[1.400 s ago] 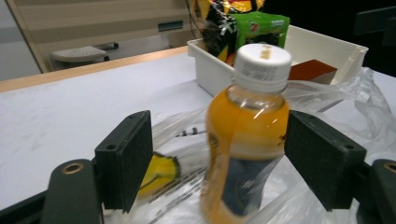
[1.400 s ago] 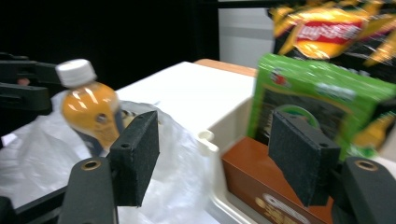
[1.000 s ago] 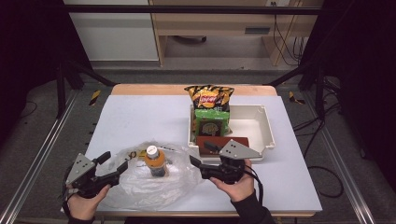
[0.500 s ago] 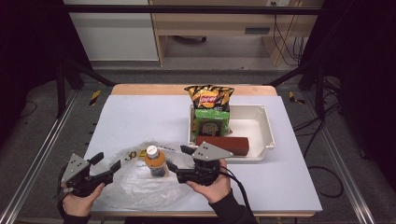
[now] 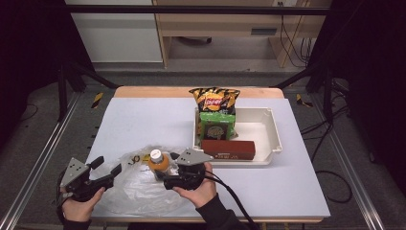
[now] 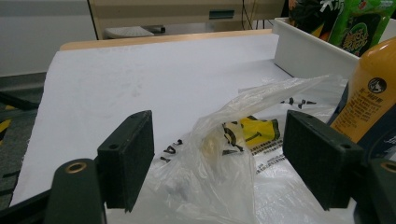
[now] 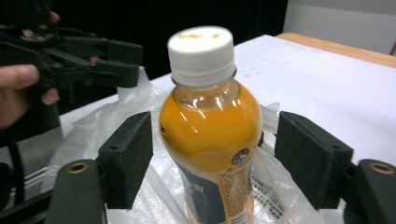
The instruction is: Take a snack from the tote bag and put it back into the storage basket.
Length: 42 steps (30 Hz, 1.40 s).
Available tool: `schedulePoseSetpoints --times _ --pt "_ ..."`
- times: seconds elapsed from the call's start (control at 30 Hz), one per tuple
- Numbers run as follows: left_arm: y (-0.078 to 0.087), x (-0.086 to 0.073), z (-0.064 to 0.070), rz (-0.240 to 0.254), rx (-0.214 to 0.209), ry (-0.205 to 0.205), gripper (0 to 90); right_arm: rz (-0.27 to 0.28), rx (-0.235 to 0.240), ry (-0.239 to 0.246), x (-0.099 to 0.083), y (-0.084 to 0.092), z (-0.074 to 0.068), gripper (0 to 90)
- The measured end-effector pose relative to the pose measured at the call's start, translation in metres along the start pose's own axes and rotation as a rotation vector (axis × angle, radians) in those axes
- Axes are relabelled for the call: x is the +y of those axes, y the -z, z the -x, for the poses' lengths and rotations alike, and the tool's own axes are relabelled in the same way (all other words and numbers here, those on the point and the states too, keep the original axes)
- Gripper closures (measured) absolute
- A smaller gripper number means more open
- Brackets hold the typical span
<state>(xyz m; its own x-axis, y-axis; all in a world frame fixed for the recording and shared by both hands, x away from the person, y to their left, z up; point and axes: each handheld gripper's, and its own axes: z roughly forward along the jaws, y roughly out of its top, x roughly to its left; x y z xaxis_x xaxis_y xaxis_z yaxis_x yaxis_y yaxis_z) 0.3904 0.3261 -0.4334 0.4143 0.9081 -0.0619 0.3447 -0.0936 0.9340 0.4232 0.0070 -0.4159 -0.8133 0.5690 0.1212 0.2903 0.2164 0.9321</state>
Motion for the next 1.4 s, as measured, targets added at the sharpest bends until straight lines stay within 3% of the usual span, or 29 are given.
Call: schedulePoseSetpoints --times 0.37,0.67,1.13,1.4 --pt "-0.002 -0.001 0.000 -0.010 0.006 -0.007 24.5 -0.018 -0.011 0.008 -0.007 -0.021 -0.003 27.4" --pt "-0.004 -0.003 -0.001 -0.016 0.010 -0.004 24.5 -0.007 -0.010 0.001 -0.009 -0.028 -0.002 29.9" --pt "-0.003 -0.004 -0.004 -0.014 0.021 0.004 24.7 -0.028 -0.018 -0.002 -0.006 -0.022 -0.004 30.7" --pt "-0.002 -0.003 -0.005 -0.011 0.024 0.007 24.7 0.012 0.000 0.005 0.013 -0.009 -0.008 30.8"
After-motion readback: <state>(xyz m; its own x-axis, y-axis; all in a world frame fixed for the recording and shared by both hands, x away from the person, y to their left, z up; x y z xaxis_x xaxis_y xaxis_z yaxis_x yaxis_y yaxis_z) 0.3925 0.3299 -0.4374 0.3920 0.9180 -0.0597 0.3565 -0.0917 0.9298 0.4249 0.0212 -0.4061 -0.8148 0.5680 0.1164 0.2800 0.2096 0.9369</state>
